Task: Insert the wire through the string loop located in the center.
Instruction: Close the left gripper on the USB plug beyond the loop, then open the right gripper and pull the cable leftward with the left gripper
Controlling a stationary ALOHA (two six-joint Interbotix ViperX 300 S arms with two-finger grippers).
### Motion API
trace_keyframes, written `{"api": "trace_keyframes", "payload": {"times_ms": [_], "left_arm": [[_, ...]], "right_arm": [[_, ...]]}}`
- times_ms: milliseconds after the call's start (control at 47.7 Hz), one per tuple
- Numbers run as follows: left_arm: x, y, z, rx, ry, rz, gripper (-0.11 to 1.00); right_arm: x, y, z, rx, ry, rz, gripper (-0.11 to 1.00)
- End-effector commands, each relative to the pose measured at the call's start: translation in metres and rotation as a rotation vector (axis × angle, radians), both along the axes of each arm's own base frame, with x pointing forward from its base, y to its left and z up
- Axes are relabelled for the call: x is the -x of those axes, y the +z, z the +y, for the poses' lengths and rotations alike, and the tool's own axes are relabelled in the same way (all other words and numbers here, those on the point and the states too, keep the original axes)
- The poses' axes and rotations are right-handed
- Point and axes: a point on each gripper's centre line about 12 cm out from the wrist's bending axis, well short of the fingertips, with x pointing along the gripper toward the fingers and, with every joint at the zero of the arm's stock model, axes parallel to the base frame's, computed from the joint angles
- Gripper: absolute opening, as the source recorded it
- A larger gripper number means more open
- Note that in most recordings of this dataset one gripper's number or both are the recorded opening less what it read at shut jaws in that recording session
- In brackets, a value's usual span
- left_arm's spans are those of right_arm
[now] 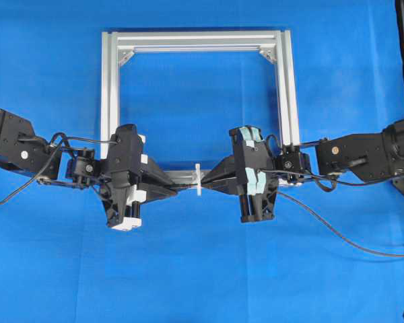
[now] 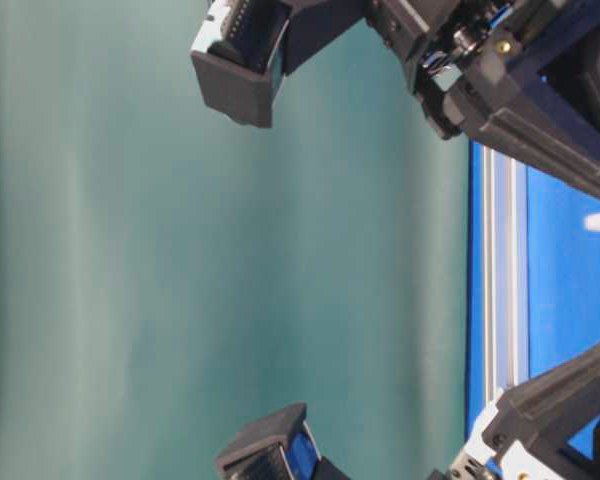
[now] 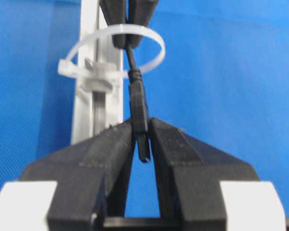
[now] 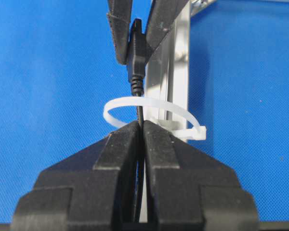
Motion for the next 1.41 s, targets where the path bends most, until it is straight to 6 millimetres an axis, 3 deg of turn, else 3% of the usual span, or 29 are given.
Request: {"api": "trace_keyframes", "payload": {"times_ms": [0,461,587,776,839,944,1070,1384], "left_arm": [[-0.006,0.014,-0.002,0.003,-0.007,-0.046,0.09],[-0.006,0.014,-0.003,0.003,-0.008,-0.046,0.09],[-0.005,0.013,-0.002,0.002,-0.007,-0.045,0.09],[0.000,0.016,-0.001,0.003,-0.007,-0.046,0.09],[0.004,0.017,-0.001,0.003,-0.007,-0.046,0.09],[0.015,0.017,0.001,0.001,-0.007,-0.038,0.09],[0.031,0.016,0.003,0.003,-0.006,-0.023,0.09],[0.093,0.010,0.011,0.000,-0.012,0.026,0.09]], "right_arm": [[-0.003,0.007,0.000,-0.002,0.000,-0.025,-0.03],[-0.003,0.007,0.004,0.010,0.018,-0.024,0.01],[-0.002,0.007,0.003,0.007,0.015,-0.024,0.24],[-0.002,0.007,0.003,0.007,0.015,-0.027,0.80],[-0.002,0.007,0.004,0.009,0.018,-0.027,0.92],[-0.001,0.008,0.003,0.007,0.015,-0.027,0.86],[0.002,0.007,0.004,0.007,0.018,-0.022,0.88],[0.003,0.008,0.005,0.007,0.020,-0.024,0.88]]}}
